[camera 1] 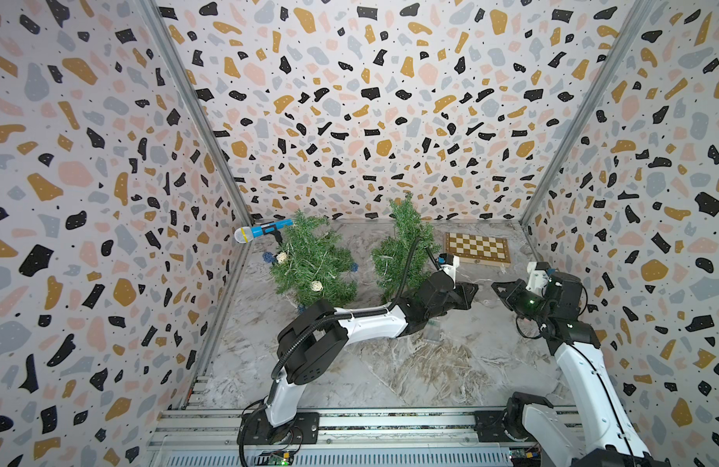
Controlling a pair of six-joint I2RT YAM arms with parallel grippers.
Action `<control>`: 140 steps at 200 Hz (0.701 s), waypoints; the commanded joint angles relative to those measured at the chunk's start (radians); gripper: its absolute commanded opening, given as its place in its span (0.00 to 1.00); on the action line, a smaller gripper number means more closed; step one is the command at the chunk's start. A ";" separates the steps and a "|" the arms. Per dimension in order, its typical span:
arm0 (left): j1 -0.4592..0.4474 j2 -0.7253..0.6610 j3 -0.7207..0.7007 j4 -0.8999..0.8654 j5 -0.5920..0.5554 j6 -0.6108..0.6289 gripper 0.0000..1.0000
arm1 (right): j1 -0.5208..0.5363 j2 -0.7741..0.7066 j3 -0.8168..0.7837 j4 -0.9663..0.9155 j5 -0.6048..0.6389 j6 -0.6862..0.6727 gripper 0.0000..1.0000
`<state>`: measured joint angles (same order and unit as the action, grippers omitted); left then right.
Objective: Wrap string light around the christmas tree
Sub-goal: Wrap the light string around the Christmas tree.
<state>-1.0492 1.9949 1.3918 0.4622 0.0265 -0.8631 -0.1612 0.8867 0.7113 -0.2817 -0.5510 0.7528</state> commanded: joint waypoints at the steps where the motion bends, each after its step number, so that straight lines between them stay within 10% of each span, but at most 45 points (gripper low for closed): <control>1: 0.000 0.035 0.029 -0.017 0.056 0.036 0.21 | -0.005 -0.018 -0.012 -0.006 0.017 0.021 0.00; 55: -0.015 0.013 0.029 -0.068 0.184 0.089 0.46 | -0.016 -0.013 0.024 -0.026 0.023 0.011 0.00; 140: -0.107 -0.135 -0.099 -0.183 0.138 0.476 0.50 | -0.046 0.016 0.066 -0.069 -0.057 -0.006 0.00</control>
<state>-1.1194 1.9362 1.3563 0.2871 0.1810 -0.6113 -0.2020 0.9161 0.7197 -0.3161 -0.5743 0.7662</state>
